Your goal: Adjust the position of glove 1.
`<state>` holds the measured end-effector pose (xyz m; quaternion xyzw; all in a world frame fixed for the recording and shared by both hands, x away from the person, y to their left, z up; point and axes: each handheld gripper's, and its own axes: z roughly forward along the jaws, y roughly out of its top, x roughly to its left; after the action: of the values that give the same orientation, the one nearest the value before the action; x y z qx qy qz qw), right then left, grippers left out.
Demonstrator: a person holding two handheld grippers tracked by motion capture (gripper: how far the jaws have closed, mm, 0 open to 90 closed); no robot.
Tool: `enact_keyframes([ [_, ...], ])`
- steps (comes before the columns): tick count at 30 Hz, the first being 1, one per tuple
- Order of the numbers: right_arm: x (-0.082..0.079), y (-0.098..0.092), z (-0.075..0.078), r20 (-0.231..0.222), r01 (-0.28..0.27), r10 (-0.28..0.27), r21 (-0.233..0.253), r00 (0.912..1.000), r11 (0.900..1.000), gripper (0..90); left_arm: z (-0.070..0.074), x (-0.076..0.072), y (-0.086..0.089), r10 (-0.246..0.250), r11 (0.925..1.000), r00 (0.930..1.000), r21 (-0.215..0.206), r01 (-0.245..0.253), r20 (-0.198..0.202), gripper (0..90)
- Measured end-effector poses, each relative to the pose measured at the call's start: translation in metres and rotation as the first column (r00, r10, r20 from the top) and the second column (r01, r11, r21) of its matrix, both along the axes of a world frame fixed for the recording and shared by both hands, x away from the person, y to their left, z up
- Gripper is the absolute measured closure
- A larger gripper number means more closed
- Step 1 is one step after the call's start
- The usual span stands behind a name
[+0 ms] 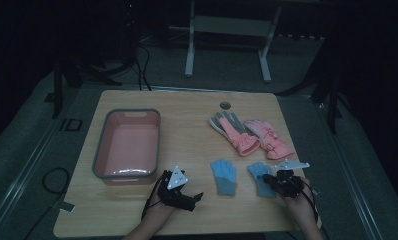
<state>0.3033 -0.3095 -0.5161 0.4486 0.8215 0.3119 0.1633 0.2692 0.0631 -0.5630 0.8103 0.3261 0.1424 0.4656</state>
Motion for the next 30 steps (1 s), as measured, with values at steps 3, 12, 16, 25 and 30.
enact_keyframes([
  [3, -0.001, 0.003, 0.018, 0.026, 0.025, -0.026, 0.024, 0.9993, 0.999, 86.6, 0.000, 0.000, 0.000, -0.002, 1.0000, 1.0000, 0.002, 0.002, 0.000, 0.1],
  [12, -0.001, 0.028, 0.060, 0.102, 0.030, -0.036, 0.056, 0.9942, 0.998, 86.6, 0.000, 0.000, 0.000, -0.002, 1.0000, 1.0000, 0.002, 0.002, 0.001, 0.1],
  [16, 0.000, 0.040, 0.064, 0.105, 0.014, -0.021, 0.063, 0.9942, 0.998, 86.5, 0.000, 0.000, 0.000, 0.000, 1.0000, 1.0000, -0.001, 0.000, 0.001, 0.1],
  [25, 0.004, 0.075, 0.059, 0.081, -0.059, 0.054, 0.069, 0.9953, 0.996, 86.5, 0.000, 0.000, 0.000, -0.002, 1.0000, 1.0000, 0.002, 0.002, 0.004, 0.1],
  [30, 0.005, 0.094, 0.052, 0.059, -0.097, 0.092, 0.087, 0.9940, 0.991, 86.5, 0.000, 0.000, 0.000, -0.002, 1.0000, 1.0000, 0.001, 0.002, 0.005, 0.1],
])
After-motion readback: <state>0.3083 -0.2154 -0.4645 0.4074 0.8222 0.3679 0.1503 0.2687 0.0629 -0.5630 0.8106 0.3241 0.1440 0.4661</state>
